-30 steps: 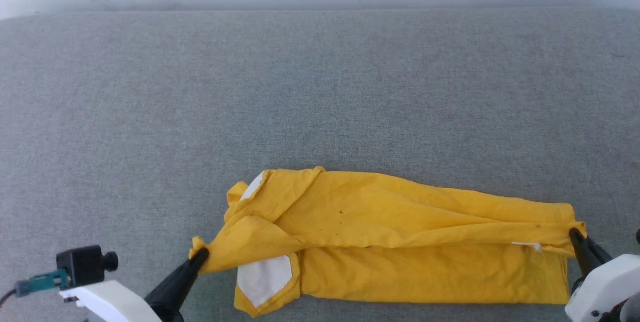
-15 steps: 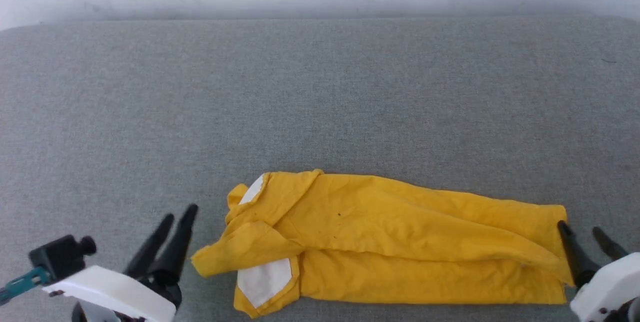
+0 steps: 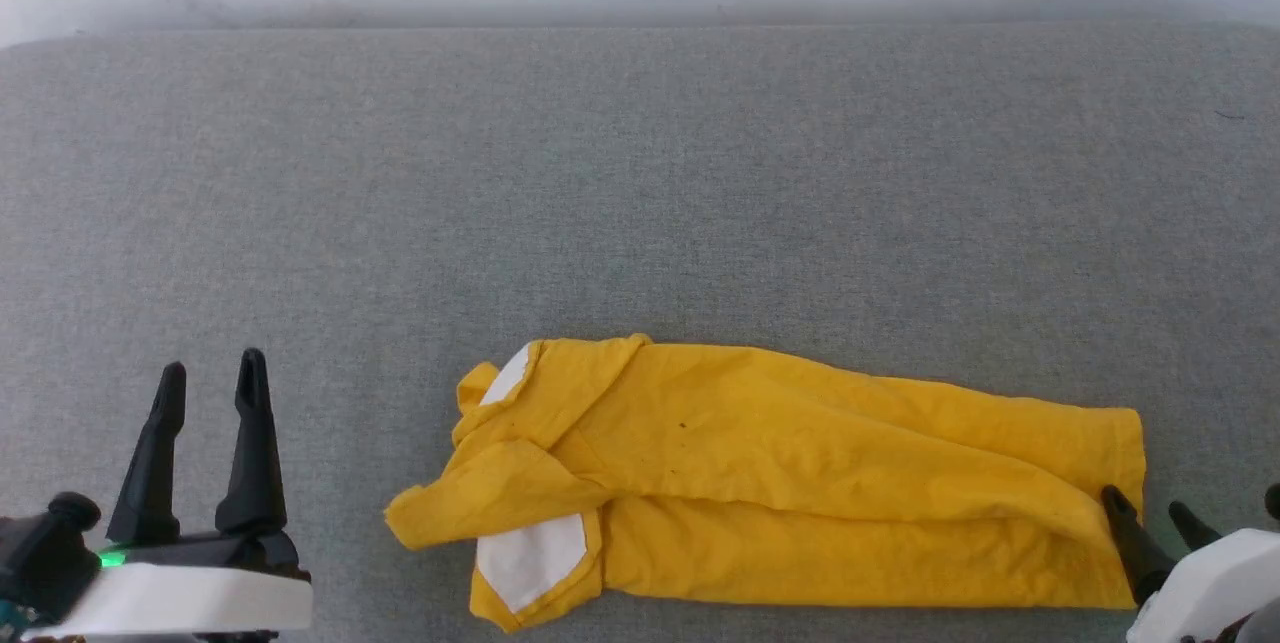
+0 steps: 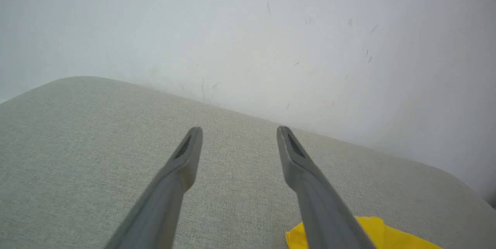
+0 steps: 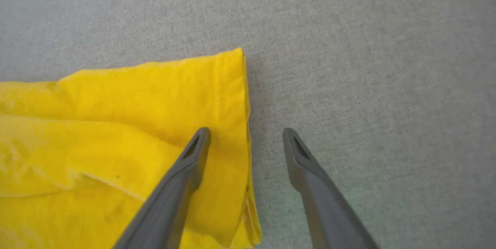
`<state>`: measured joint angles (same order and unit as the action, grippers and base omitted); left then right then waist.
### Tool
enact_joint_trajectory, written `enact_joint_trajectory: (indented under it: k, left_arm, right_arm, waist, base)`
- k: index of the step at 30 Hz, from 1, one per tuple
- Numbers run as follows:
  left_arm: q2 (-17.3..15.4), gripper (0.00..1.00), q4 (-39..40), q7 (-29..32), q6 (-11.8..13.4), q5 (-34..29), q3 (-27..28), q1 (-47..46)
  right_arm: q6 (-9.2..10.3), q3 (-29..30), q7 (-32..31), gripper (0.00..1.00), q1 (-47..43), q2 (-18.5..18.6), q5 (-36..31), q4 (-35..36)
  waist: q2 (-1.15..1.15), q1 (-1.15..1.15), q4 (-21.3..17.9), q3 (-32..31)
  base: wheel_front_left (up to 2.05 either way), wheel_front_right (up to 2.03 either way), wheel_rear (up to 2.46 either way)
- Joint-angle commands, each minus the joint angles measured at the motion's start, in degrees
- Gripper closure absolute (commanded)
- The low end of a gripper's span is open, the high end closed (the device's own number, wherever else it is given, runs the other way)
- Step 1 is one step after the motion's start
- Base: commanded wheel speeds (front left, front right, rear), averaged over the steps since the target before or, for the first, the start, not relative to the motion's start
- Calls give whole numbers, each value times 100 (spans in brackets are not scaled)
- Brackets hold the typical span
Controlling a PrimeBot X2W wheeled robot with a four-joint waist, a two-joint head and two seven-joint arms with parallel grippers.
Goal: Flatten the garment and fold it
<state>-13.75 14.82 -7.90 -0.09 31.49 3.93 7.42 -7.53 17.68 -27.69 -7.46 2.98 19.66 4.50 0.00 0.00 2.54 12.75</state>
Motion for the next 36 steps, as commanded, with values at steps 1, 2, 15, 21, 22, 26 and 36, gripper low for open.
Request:
enact_joint_trajectory:
  k: [1,2,15,21,22,26,36]
  left_arm:
    - [-32,0,-85,-116,40,-142,-26,70]
    - [-38,0,-157,-183,39,-216,-53,88]
    - [79,0,-617,-526,-90,-339,-215,-3]
    - [71,0,-620,-536,-65,-341,-208,-53]
    - [59,0,-620,-529,-58,-349,-209,-60]
    - [41,0,-615,-513,-45,-348,-212,-84]
    - [8,0,-662,-422,-34,-346,-309,-173]
  right_arm:
    - [4,-24,9,0,61,-10,-3,-101]
    - [4,-35,8,0,73,-10,-1,-184]
    - [4,-98,-141,100,293,-10,-73,-339]
    - [4,397,-302,100,575,29,-570,-59]
    - [4,523,-352,100,623,68,-670,-21]
    - [4,934,-452,100,773,287,-896,-6]
    - [4,1105,-601,100,933,423,-953,7]
  waist:
    - [0,0,33,-6]
    - [0,0,51,-7]
    - [0,0,168,17]
    - [0,0,139,71]
    - [0,0,133,79]
    - [0,0,116,102]
    - [0,0,125,61]
  base:
    - [0,0,0]
    - [0,0,0]
    - [0,0,0]
    - [0,0,0]
    - [0,0,0]
    - [0,0,0]
    - [0,0,0]
